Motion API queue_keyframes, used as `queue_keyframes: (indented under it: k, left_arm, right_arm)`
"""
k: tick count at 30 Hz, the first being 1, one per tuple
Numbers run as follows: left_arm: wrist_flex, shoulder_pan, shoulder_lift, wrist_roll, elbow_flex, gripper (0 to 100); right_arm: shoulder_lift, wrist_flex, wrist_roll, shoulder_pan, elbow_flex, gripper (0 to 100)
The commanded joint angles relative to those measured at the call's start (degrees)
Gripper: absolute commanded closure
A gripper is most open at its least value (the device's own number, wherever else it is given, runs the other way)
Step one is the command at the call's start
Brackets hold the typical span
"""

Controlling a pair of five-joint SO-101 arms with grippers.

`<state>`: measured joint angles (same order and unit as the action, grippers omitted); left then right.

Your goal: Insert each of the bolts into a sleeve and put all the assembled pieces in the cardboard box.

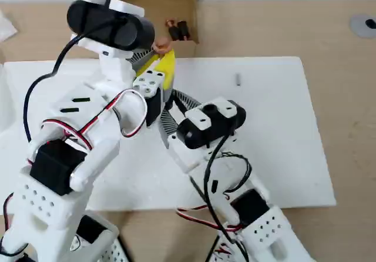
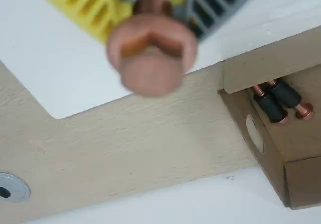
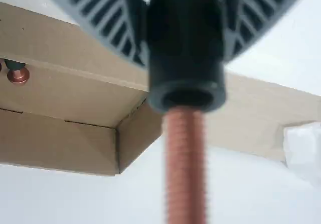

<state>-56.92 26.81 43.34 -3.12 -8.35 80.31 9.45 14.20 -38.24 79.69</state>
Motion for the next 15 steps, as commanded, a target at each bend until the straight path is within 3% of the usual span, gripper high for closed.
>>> queue_keyframes:
  k: [1,15]
  left_arm:
    - [1.23,0.53,1.19,0.18,0.18,99]
    - [-2.11,0.53,1.19,-0.09,0.18,99]
  right_arm:
    - [1.27,-0.09,-0.18,0.31,-0.57,98.9]
    - [1.27,-0.09,-0.18,0.31,-0.57,98.9]
